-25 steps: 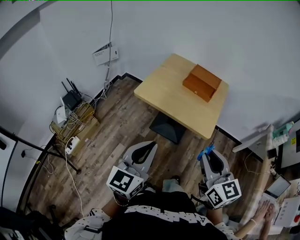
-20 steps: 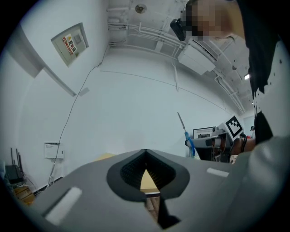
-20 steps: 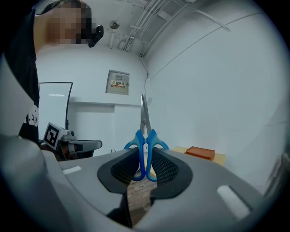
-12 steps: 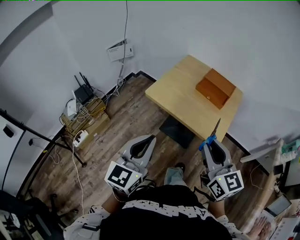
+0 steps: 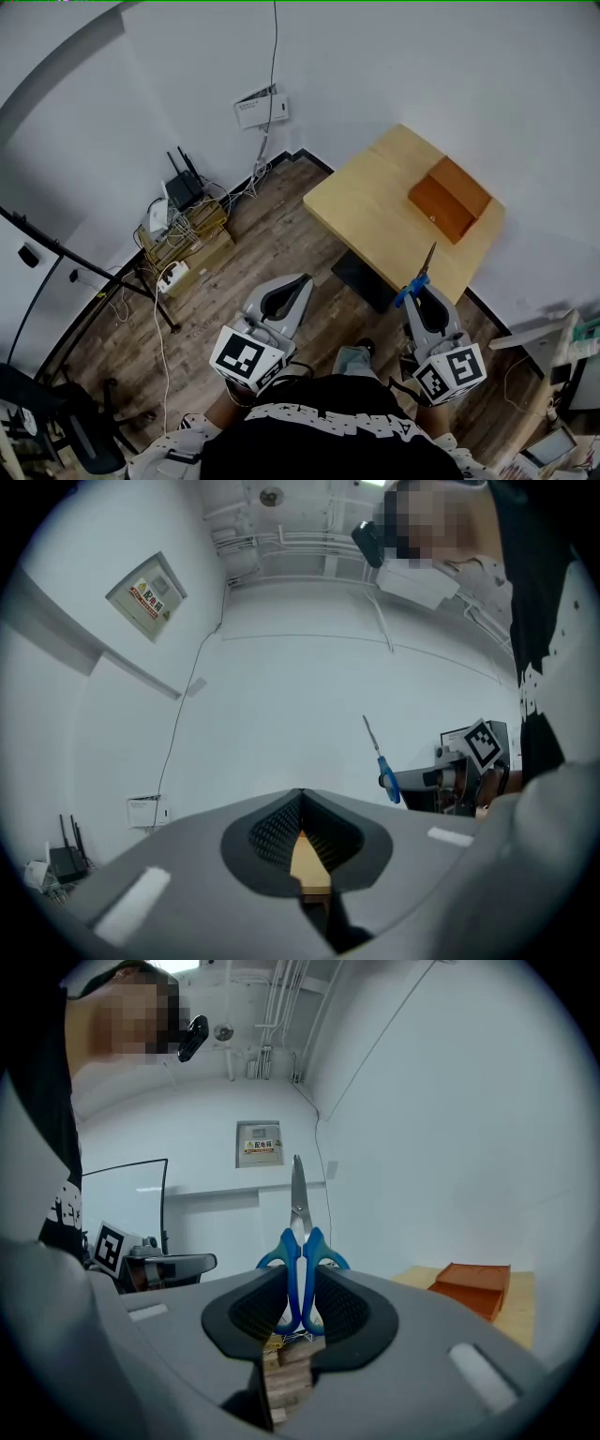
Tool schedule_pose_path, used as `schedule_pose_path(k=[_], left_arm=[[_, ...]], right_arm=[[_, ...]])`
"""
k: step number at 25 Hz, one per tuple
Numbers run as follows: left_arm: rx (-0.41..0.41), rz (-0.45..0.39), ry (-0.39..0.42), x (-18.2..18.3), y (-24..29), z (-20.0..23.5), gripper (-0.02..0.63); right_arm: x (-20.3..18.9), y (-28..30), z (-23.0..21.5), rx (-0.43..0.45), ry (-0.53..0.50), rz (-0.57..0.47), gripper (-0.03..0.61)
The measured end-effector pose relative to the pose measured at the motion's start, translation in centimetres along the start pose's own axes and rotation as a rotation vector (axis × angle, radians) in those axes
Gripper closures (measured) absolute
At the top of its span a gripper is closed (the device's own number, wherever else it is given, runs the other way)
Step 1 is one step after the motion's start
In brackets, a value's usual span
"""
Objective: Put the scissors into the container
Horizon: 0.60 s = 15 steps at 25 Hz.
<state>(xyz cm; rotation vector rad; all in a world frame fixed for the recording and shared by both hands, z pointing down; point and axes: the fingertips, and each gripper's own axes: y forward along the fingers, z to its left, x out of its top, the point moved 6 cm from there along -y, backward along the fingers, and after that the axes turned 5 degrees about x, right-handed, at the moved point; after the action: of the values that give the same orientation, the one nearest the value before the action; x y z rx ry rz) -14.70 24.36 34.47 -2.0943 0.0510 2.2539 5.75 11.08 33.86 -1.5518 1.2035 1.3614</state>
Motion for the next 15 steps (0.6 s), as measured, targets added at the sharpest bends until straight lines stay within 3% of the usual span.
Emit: schedule_pose_path(k=[15], left_arm=[[-0.053, 0.013, 0.018, 0.5, 9.5, -2.7, 0.612]], right_arm=[[1.4, -0.1, -8.5, -0.034, 0.03, -0.004, 0.472]])
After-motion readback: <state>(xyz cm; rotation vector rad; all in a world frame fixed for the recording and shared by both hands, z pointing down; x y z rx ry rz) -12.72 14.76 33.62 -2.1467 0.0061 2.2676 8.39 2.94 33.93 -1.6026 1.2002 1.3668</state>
